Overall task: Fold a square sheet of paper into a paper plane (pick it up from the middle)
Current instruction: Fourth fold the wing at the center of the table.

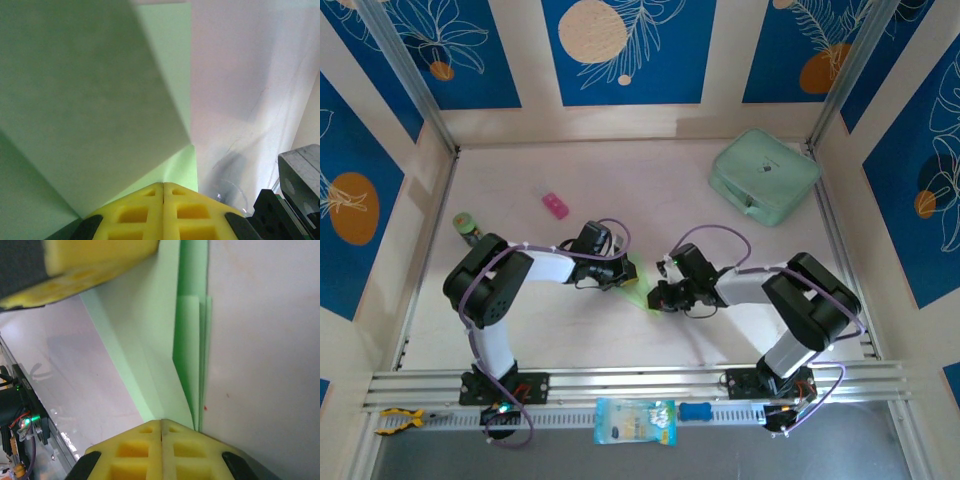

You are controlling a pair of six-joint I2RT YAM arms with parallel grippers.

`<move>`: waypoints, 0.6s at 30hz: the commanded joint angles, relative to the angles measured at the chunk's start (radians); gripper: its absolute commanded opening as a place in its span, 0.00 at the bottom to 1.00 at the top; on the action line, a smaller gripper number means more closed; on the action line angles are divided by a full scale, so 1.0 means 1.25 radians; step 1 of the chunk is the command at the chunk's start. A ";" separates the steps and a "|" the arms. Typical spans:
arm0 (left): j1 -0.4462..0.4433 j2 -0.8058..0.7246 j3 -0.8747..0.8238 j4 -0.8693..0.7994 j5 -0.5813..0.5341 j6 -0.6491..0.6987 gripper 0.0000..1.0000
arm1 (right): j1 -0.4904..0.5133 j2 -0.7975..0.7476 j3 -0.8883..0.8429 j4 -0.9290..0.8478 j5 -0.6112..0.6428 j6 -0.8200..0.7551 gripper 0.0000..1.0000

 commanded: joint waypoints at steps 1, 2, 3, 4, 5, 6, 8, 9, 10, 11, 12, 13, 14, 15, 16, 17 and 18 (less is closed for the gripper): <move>0.010 0.029 -0.019 -0.048 -0.037 0.019 0.05 | -0.003 -0.018 -0.039 -0.093 -0.022 0.006 0.06; 0.010 0.029 -0.019 -0.049 -0.039 0.020 0.05 | -0.002 -0.024 -0.044 -0.095 -0.021 0.006 0.06; 0.012 0.030 -0.019 -0.050 -0.039 0.019 0.05 | -0.002 -0.030 -0.050 -0.098 -0.024 0.005 0.06; 0.012 0.031 -0.020 -0.050 -0.039 0.019 0.05 | -0.002 -0.036 -0.055 -0.100 -0.024 0.007 0.05; 0.013 0.031 -0.019 -0.051 -0.039 0.019 0.05 | -0.001 -0.042 -0.063 -0.101 -0.022 0.011 0.06; 0.014 0.032 -0.020 -0.050 -0.040 0.018 0.05 | -0.002 -0.048 -0.070 -0.101 -0.020 0.014 0.05; 0.013 0.032 -0.021 -0.048 -0.039 0.019 0.05 | 0.000 -0.063 -0.082 -0.109 -0.010 0.018 0.06; 0.013 0.033 -0.022 -0.049 -0.039 0.019 0.05 | 0.000 -0.069 -0.088 -0.112 -0.005 0.019 0.06; 0.014 0.033 -0.020 -0.049 -0.040 0.019 0.05 | 0.000 -0.075 -0.092 -0.116 -0.002 0.020 0.06; 0.014 0.033 -0.020 -0.048 -0.037 0.018 0.05 | 0.000 -0.079 -0.097 -0.119 0.001 0.021 0.06; 0.015 0.033 -0.020 -0.048 -0.038 0.019 0.05 | 0.000 -0.081 -0.101 -0.121 0.004 0.022 0.05; 0.014 0.032 -0.020 -0.048 -0.038 0.019 0.05 | 0.000 -0.081 -0.104 -0.123 0.007 0.023 0.05; 0.014 0.033 -0.020 -0.048 -0.038 0.019 0.05 | 0.001 -0.081 -0.106 -0.125 0.009 0.025 0.05; 0.014 0.033 -0.020 -0.048 -0.038 0.018 0.05 | 0.001 -0.081 -0.108 -0.126 0.009 0.027 0.05; 0.014 0.032 -0.022 -0.048 -0.038 0.019 0.05 | 0.003 -0.082 -0.111 -0.123 0.009 0.028 0.05; 0.014 0.032 -0.022 -0.047 -0.037 0.019 0.05 | 0.004 -0.085 -0.112 -0.123 0.008 0.031 0.05; 0.014 0.031 -0.022 -0.047 -0.037 0.018 0.05 | 0.005 -0.089 -0.111 -0.126 0.008 0.031 0.05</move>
